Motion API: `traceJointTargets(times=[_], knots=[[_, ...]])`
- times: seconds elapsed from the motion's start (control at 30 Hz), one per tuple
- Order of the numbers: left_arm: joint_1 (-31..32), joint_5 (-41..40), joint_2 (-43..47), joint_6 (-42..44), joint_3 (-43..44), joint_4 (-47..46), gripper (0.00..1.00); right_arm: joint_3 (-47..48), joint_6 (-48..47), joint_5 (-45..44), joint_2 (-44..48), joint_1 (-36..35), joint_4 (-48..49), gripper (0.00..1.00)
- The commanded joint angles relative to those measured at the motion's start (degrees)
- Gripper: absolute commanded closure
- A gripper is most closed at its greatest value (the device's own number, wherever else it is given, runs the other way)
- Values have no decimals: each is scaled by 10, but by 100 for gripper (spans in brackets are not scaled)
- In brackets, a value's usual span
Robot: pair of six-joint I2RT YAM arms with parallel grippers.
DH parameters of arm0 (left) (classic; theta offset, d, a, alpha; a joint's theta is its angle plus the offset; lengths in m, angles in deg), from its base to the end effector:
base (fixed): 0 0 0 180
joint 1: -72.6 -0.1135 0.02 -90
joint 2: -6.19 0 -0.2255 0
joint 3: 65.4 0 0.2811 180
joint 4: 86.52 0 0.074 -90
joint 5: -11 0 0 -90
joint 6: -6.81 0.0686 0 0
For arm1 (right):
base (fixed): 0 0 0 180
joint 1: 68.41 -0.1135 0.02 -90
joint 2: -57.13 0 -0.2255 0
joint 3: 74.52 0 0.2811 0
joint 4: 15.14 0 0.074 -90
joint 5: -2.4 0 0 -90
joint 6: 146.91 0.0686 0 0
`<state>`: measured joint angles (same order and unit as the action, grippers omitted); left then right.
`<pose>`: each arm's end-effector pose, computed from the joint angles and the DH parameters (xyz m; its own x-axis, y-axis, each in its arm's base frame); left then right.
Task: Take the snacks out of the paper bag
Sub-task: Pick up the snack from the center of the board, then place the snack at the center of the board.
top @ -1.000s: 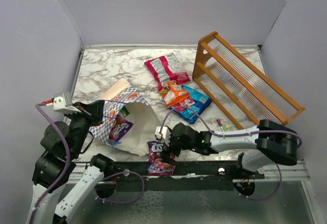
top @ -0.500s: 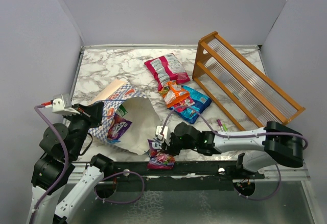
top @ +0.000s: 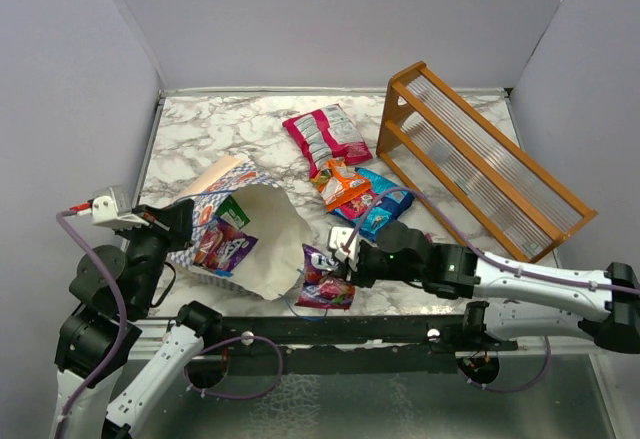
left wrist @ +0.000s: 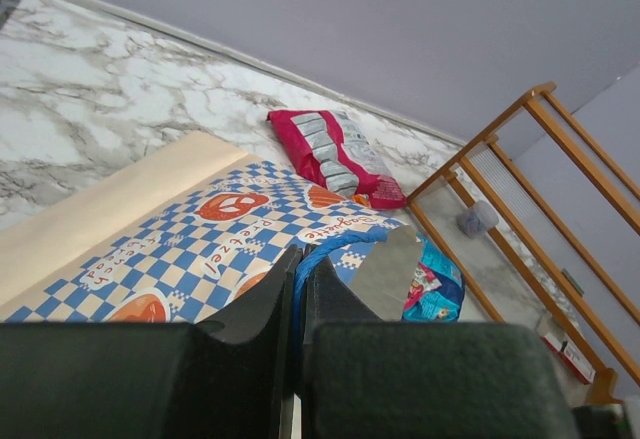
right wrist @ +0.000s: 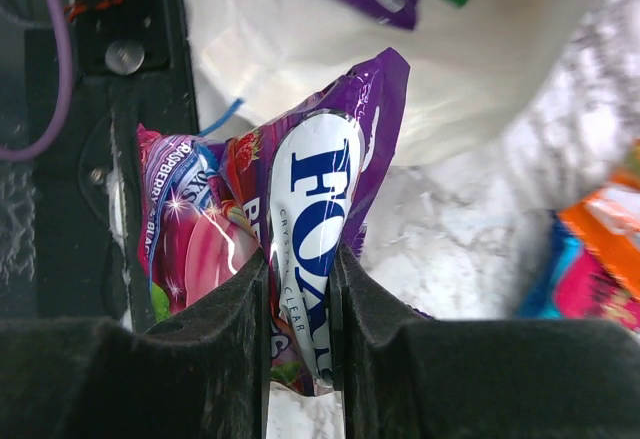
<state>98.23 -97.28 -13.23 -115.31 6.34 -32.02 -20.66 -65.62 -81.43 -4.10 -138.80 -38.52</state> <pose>0.1159 -0.0317 0.4057 -0.0972 -0.5133 -0.8527 0.0903 0.8486 -0.5212 0.0979 0.2968 0.2024 -0.0231 -0.5134 -0.8578 -0.9824 0.1709 -0.0758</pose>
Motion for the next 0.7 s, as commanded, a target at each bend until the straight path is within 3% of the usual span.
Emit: traceJointTargets(times=[0.0, 0.2, 0.5, 0.67], knots=[[0, -57, 4, 31, 36, 6, 100, 78, -11, -109, 64, 1, -95, 99], [-1, -102, 6, 39, 49, 18, 100, 139, 35, -187, 127, 1, -52, 92], [0, -89, 7, 29, 53, 25, 100, 143, 11, -481, 45, 7, 75, 99], [0, -74, 18, 17, 42, 21, 100, 151, 55, -405, -37, 95, 94, 98]])
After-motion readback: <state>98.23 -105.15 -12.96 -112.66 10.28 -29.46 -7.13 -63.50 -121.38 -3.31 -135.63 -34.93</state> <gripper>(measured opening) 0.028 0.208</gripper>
